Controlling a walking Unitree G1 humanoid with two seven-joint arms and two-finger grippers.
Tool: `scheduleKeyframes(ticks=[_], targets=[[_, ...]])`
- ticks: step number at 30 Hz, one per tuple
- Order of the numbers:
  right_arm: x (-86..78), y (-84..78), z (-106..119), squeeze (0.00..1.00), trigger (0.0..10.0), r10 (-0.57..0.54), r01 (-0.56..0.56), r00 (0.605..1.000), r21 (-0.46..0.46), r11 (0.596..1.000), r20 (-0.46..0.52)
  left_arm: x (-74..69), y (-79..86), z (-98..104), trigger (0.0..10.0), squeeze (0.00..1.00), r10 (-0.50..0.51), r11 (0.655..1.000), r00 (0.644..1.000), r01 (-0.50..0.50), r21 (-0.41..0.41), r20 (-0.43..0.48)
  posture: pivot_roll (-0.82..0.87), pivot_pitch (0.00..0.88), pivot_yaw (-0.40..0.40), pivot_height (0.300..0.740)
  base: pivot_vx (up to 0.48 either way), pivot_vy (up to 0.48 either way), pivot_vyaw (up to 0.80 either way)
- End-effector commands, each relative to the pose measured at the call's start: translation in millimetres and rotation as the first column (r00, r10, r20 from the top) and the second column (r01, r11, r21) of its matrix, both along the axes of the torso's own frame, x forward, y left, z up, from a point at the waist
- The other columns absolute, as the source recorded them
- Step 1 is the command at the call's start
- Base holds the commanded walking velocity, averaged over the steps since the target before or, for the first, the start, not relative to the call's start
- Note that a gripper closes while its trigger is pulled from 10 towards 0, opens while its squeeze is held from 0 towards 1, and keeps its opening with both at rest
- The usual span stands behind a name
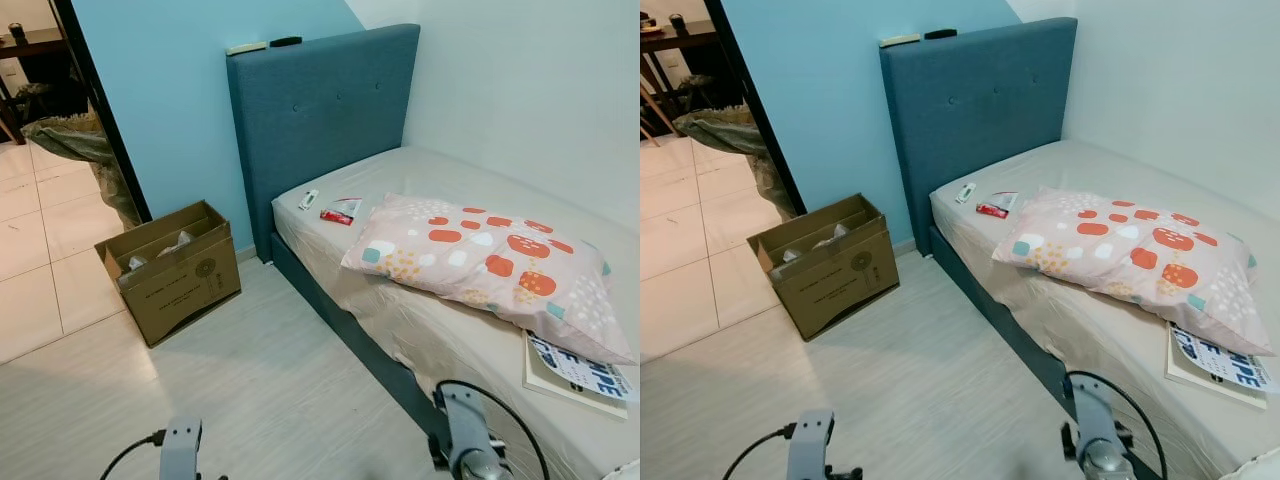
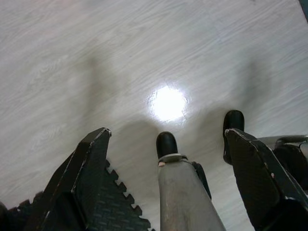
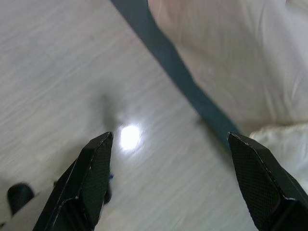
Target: Clean up the room
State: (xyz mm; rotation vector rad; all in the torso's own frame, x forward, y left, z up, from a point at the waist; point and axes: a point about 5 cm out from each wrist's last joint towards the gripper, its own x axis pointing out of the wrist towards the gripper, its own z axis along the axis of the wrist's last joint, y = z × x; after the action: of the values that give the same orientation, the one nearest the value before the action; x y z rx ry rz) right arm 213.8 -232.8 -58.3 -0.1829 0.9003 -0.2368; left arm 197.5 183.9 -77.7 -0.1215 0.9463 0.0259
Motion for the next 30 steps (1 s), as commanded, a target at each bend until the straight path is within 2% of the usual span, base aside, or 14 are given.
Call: scheduleKeyframes(ticks=[1,2,5,7,9,15,22,25,30], targets=[[-7.1,1.9,-5.3,0.00,10.0,-0.040,0.042,0.999,0.048,0.998,-0.030,-1.8,1.5,-0.8,10.0,0.00,0.018,1.000,1.000,-0.018,-0.005,-0.004,-0.16,0.004,0.032,0.740,0.000,0.000,0.00],[-7.2,6.0,-6.8,0.00,10.0,-0.049,0.051,0.999,0.105,0.993,-0.021,-2.5,1.0,-1.2,10.0,0.00,0.018,1.000,1.000,-0.018,-0.010,-0.005,-0.15,0.004,0.030,0.740,0.000,0.000,0.00],[-6.9,9.0,-7.5,0.00,10.0,-0.064,0.065,0.998,0.152,0.986,-0.014,-3.9,-0.2,-2.0,10.0,0.00,0.015,1.000,1.000,-0.015,-0.021,-0.007,-0.15,0.005,0.027,0.740,0.000,0.000,0.00],[-3.2,16.0,-7.0,0.00,10.0,-0.062,0.056,0.998,0.262,0.964,0.017,-8.3,-2.0,-4.2,10.0,0.00,0.004,1.000,1.000,-0.005,-0.030,-0.014,-0.14,0.007,0.022,0.740,0.135,0.000,0.00],[-1.5,18.1,-6.2,0.00,10.0,-0.052,0.041,0.998,0.294,0.955,0.031,-10.0,-2.5,-5.0,10.0,0.00,0.001,0.999,1.000,-0.002,-0.032,-0.017,-0.14,0.007,0.020,0.740,0.272,0.000,0.00],[3.5,21.1,-3.6,0.00,10.0,-0.003,-0.012,0.999,0.301,0.954,0.050,-12.5,-1.9,-6.1,10.0,0.00,-0.001,0.999,1.000,0.001,-0.032,-0.018,-0.13,0.000,0.013,0.740,0.276,0.000,0.00],[5.5,21.5,-2.4,0.00,10.0,0.021,-0.036,0.998,0.301,0.953,0.053,-9.9,-1.3,-4.6,10.0,0.00,0.000,0.999,1.000,0.000,-0.033,-0.007,-0.12,0.000,0.006,0.740,0.292,0.000,0.60],[6.3,21.8,-2.2,0.00,10.0,0.029,-0.042,0.998,0.298,0.954,0.049,-8.0,-2.2,-3.8,10.0,0.00,-0.001,0.999,1.000,0.001,-0.036,-0.002,-0.12,0.000,0.004,0.740,0.311,0.000,0.00],[9.0,21.8,-0.5,0.00,10.0,0.070,-0.081,0.996,0.259,0.963,0.052,-4.8,-4.6,-2.4,10.0,0.00,-0.003,0.999,1.000,0.003,-0.043,0.009,-0.12,0.000,-0.003,0.740,0.308,0.000,0.00]])
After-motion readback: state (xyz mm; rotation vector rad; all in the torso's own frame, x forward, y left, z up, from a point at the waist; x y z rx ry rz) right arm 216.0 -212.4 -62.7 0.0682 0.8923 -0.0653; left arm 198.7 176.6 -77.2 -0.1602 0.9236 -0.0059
